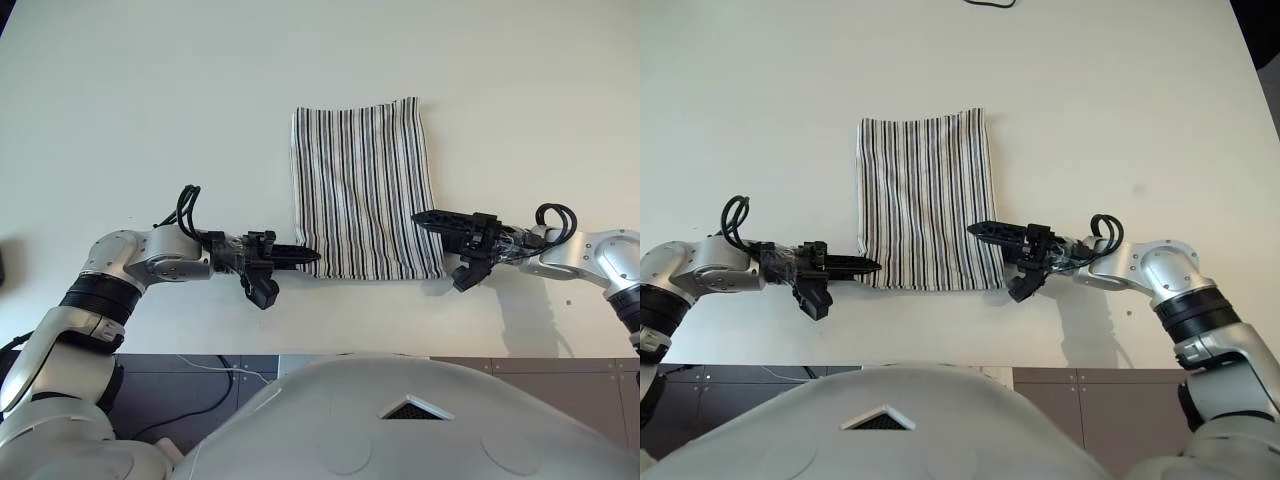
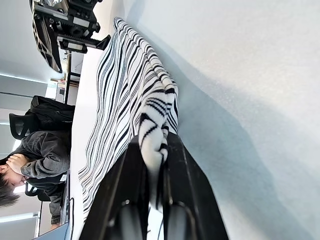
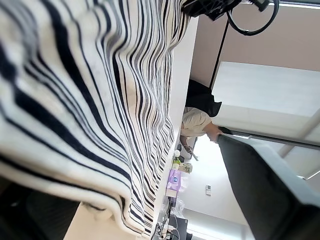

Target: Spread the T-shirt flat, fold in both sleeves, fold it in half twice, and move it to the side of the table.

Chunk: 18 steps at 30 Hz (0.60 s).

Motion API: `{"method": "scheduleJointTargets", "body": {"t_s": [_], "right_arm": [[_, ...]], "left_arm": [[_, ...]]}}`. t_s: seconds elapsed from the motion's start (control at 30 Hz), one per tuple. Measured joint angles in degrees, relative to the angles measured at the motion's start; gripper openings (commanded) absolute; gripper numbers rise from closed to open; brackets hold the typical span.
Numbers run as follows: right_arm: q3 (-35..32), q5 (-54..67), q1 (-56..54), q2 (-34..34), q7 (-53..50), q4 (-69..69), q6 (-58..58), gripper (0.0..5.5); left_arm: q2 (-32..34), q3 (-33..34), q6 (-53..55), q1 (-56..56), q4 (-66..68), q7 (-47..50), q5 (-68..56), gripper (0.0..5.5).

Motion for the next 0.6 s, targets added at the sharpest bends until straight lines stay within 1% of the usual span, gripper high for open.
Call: {"method": "scheduleJointTargets", "body": {"t_s": [0.17,0.37,0.6], "right_arm": [[0.76,2.66,3.69,-0.79,0.46,-3.69,0.05,4.35],[1.06,5.25,2.74,-0.74,2.16,-2.56,-0.12,4.35],[2.44,2.8,2.59,-2.32,2.02,-5.24,0.82,4.35]], "left_arm": [[-0.04,0.31,0.24,0.57,-0.27,0.0,-0.01,0.12],[-0.12,0.32,0.28,0.55,-0.25,0.0,-0.01,0.12],[-0.12,0.44,0.56,0.77,-0.57,-0.08,-0.02,0.12]]}}
